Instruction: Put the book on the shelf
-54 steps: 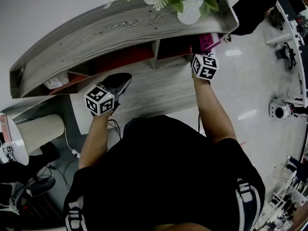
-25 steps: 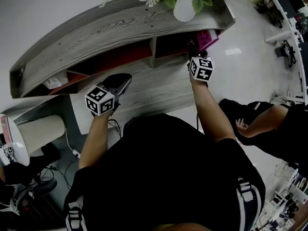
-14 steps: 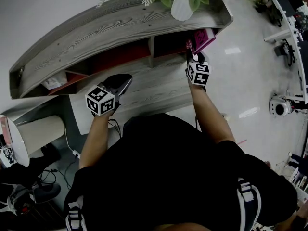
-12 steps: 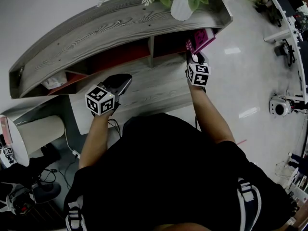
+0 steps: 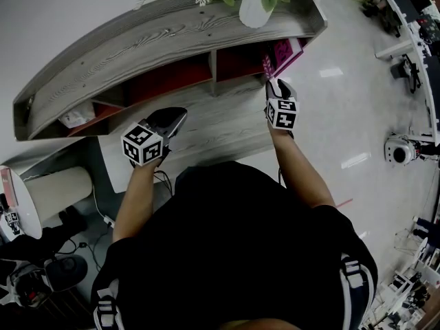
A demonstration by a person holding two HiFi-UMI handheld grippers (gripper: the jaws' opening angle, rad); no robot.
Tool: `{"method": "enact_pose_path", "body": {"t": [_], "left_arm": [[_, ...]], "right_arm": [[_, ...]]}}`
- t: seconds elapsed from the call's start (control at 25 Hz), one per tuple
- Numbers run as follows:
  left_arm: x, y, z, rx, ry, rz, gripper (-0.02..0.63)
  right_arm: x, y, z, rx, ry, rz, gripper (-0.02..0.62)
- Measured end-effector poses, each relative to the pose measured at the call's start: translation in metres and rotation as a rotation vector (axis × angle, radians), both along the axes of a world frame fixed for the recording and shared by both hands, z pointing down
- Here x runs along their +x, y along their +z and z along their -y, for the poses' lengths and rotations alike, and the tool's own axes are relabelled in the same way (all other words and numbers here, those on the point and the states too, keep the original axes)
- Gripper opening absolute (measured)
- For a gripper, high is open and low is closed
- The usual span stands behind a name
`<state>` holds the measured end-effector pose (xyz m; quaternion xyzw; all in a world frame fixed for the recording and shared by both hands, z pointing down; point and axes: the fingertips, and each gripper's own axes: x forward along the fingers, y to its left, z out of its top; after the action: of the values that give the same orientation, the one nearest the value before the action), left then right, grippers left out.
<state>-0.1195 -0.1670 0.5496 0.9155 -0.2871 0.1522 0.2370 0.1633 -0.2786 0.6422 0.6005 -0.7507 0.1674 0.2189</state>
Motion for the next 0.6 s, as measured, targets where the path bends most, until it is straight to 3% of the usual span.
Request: {"method": "enact_pose_path", "body": {"t": [0.48,0.6], "left_arm": [[0.005,-0.002,-0.009,0.005,0.011,0.001,0.019],[0.006,-0.003,-0.011,0.008,0.015,0.001,0.020]], "right_arm": [[0.020,-0.014,-0.021,0.006,0.019,-0.023,0.127],[0.024,-0.020,-0.026,0.017,0.026,-0.032,0.087]]}}
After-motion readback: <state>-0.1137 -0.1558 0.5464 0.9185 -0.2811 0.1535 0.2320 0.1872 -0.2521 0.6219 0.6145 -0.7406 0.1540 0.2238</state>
